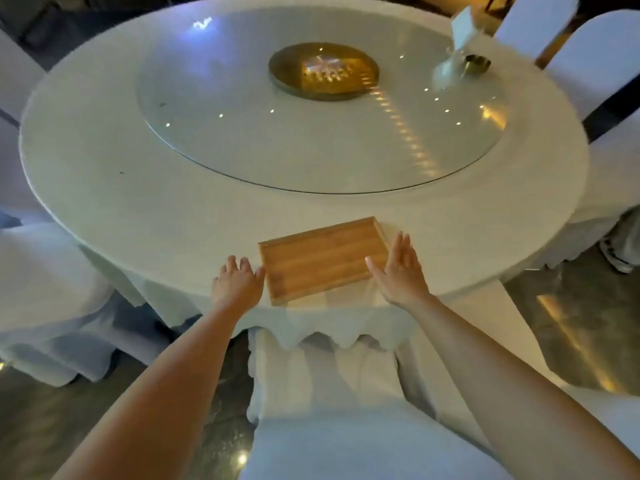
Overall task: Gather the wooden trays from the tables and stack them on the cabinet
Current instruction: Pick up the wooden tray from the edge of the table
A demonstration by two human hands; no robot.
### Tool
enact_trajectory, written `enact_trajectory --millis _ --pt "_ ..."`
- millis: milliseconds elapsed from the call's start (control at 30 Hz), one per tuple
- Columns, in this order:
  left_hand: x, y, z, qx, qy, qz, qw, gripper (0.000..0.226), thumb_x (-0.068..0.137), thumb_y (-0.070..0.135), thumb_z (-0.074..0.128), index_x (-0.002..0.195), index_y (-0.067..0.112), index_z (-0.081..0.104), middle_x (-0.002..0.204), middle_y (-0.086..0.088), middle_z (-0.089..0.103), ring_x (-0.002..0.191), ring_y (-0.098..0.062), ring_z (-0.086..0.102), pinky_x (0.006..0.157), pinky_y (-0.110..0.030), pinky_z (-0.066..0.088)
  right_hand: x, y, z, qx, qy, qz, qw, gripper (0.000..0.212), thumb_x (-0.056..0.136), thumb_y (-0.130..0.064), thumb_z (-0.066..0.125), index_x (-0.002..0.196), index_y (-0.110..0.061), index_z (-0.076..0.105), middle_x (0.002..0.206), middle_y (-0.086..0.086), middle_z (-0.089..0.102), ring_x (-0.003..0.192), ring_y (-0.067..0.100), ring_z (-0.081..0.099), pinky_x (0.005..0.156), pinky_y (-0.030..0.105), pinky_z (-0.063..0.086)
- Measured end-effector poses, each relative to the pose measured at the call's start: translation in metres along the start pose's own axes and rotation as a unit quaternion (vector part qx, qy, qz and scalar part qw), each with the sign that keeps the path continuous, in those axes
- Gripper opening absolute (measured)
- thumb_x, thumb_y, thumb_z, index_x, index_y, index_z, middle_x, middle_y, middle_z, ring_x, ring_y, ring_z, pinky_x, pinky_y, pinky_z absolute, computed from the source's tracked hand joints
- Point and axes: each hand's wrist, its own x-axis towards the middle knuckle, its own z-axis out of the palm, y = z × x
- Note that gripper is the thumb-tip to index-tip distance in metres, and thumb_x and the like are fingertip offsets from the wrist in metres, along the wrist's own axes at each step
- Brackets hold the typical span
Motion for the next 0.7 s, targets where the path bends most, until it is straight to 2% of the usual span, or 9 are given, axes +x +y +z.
enact_trajectory --millis 100,167,233,333,433,533,633,700 --pt "0.012 0.016 0.014 -0.034 -0.022 -0.046 0.998 0.055 0.098 0.041 0.022 0.135 0.004 0.038 0.145 -0.019 0.032 0.134 -0.034 0.033 0.106 -0.047 0.034 0.03 0.015 -0.002 0.017 -0.024 0.015 0.999 0.081 0.094 -0.051 0.027 0.146 -0.009 -0.019 0.158 0.014 -0.015 0.147 0.029 -0.005 0.119 0.04 0.003" --pt "0.021 0.023 0.025 -0.059 -0.034 -0.077 0.995 0.054 0.097 0.041 0.022 0.131 0.003 0.041 0.14 -0.019 0.036 0.131 -0.034 0.036 0.105 -0.046 0.035 0.05 0.022 -0.001 0.025 -0.044 0.024 0.998 0.08 0.094 -0.051 0.027 0.147 -0.009 -0.016 0.159 0.014 -0.008 0.147 0.031 0.001 0.118 0.042 0.011" --pt "0.026 0.027 0.033 -0.08 -0.038 -0.101 0.991 0.054 0.097 0.04 0.022 0.131 0.003 0.042 0.138 -0.02 0.038 0.13 -0.034 0.037 0.106 -0.045 0.034 0.066 0.026 0.002 0.026 -0.047 0.031 0.998 0.079 0.094 -0.051 0.026 0.148 -0.008 -0.012 0.158 0.015 0.001 0.144 0.032 0.009 0.115 0.043 0.02" --pt "0.03 0.03 0.039 -0.094 -0.043 -0.126 0.987 0.054 0.097 0.038 0.022 0.131 0.002 0.045 0.137 -0.023 0.039 0.129 -0.036 0.037 0.109 -0.046 0.031 0.085 0.028 0.009 0.038 -0.049 0.054 0.997 0.075 0.095 -0.049 0.026 0.149 -0.005 -0.004 0.155 0.017 0.012 0.14 0.033 0.018 0.111 0.044 0.025" --pt "0.032 0.033 0.042 -0.104 -0.039 -0.136 0.984 0.056 0.098 0.039 0.024 0.133 0.0 0.042 0.139 -0.024 0.037 0.131 -0.036 0.035 0.111 -0.045 0.029 0.097 0.028 0.019 0.044 -0.044 0.078 0.995 0.072 0.095 -0.048 0.027 0.148 -0.003 0.008 0.152 0.02 0.02 0.137 0.035 0.024 0.109 0.045 0.027" --pt "0.034 0.038 0.042 -0.145 -0.047 -0.161 0.975 0.058 0.098 0.039 0.026 0.14 -0.001 0.033 0.145 -0.022 0.031 0.136 -0.035 0.032 0.114 -0.044 0.025 0.107 0.027 0.022 0.051 -0.033 0.119 0.991 0.067 0.094 -0.048 0.03 0.141 0.0 0.028 0.146 0.02 0.03 0.133 0.037 0.03 0.106 0.045 0.031" --pt "0.036 0.038 0.043 -0.212 -0.046 -0.188 0.958 0.059 0.098 0.04 0.028 0.141 -0.001 0.029 0.148 -0.02 0.028 0.136 -0.035 0.032 0.116 -0.046 0.027 0.111 0.023 0.021 0.075 -0.027 0.164 0.983 0.065 0.093 -0.048 0.034 0.138 -0.001 0.033 0.143 0.019 0.035 0.13 0.037 0.034 0.104 0.046 0.034" --pt "0.034 0.033 0.043 -0.246 -0.032 -0.198 0.948 0.057 0.098 0.037 0.03 0.139 -0.002 0.029 0.145 -0.022 0.032 0.133 -0.035 0.036 0.113 -0.046 0.031 0.107 0.019 0.024 0.086 -0.029 0.18 0.98 0.065 0.092 -0.048 0.036 0.137 -0.001 0.033 0.143 0.02 0.036 0.13 0.037 0.035 0.104 0.046 0.034"
